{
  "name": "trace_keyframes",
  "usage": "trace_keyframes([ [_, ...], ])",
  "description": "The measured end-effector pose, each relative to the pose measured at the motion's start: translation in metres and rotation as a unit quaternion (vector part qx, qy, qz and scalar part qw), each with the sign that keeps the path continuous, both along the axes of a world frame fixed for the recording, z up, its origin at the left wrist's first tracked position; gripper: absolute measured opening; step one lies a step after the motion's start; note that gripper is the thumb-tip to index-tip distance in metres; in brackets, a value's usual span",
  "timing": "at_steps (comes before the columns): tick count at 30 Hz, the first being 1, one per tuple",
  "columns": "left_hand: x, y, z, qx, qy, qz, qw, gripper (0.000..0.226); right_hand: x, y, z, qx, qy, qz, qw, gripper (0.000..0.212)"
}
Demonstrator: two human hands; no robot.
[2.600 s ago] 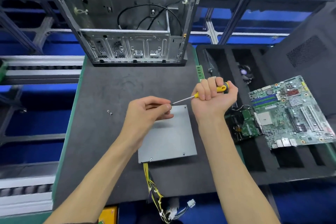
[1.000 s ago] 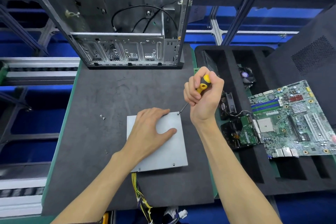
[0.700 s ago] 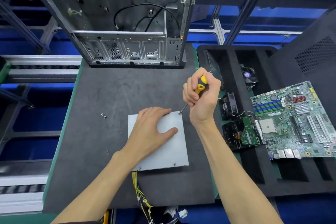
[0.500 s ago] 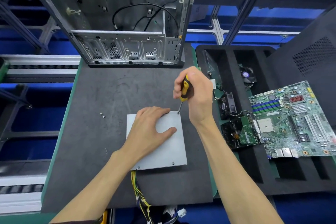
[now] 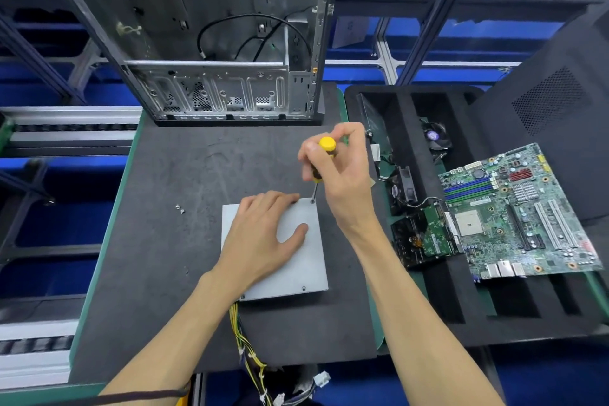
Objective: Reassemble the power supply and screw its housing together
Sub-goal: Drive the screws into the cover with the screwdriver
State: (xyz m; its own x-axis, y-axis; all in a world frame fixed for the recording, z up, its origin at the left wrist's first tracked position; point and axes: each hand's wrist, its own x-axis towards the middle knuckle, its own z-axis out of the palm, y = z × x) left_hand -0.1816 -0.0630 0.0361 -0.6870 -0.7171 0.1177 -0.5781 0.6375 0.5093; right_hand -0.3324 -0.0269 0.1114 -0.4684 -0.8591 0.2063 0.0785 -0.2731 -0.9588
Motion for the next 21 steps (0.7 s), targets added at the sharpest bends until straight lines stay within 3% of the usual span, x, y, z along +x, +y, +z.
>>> trace_keyframes([
  [3,-0.0002,0.0008,-0.0007,0.001,-0.008,0.003,1.000,0.049,0.0003,0.0034,-0.0003,0.014,0.020,0.022,0.999,0.019],
  [6,-0.0010,0.0008,-0.0005,-0.003,-0.010,0.008,1.000,0.048,0.0009,0.0032,0.0018,0.035,0.022,0.041,0.998,0.033],
  [10,-0.0014,0.0015,0.0009,-0.004,-0.002,0.017,1.000,0.046,0.0046,0.0025,0.0038,0.021,0.019,0.022,0.999,0.005],
  [12,-0.0018,0.0014,0.0012,-0.005,0.002,0.015,1.000,0.046,0.0045,0.0021,0.0046,0.024,0.019,0.024,0.999,0.016],
  [14,-0.0016,0.0006,0.0010,-0.007,-0.003,0.008,1.000,0.046,0.0020,0.0004,0.0040,0.021,0.023,0.045,0.998,0.008],
  [17,-0.0010,-0.0002,-0.0002,-0.014,-0.003,0.008,1.000,0.045,-0.0002,-0.0016,0.0048,0.045,0.019,0.058,0.997,0.032],
  [21,-0.0010,-0.0021,-0.0019,-0.016,-0.003,0.007,1.000,0.044,0.0009,-0.0026,0.0041,0.029,0.013,0.032,0.999,0.009],
])
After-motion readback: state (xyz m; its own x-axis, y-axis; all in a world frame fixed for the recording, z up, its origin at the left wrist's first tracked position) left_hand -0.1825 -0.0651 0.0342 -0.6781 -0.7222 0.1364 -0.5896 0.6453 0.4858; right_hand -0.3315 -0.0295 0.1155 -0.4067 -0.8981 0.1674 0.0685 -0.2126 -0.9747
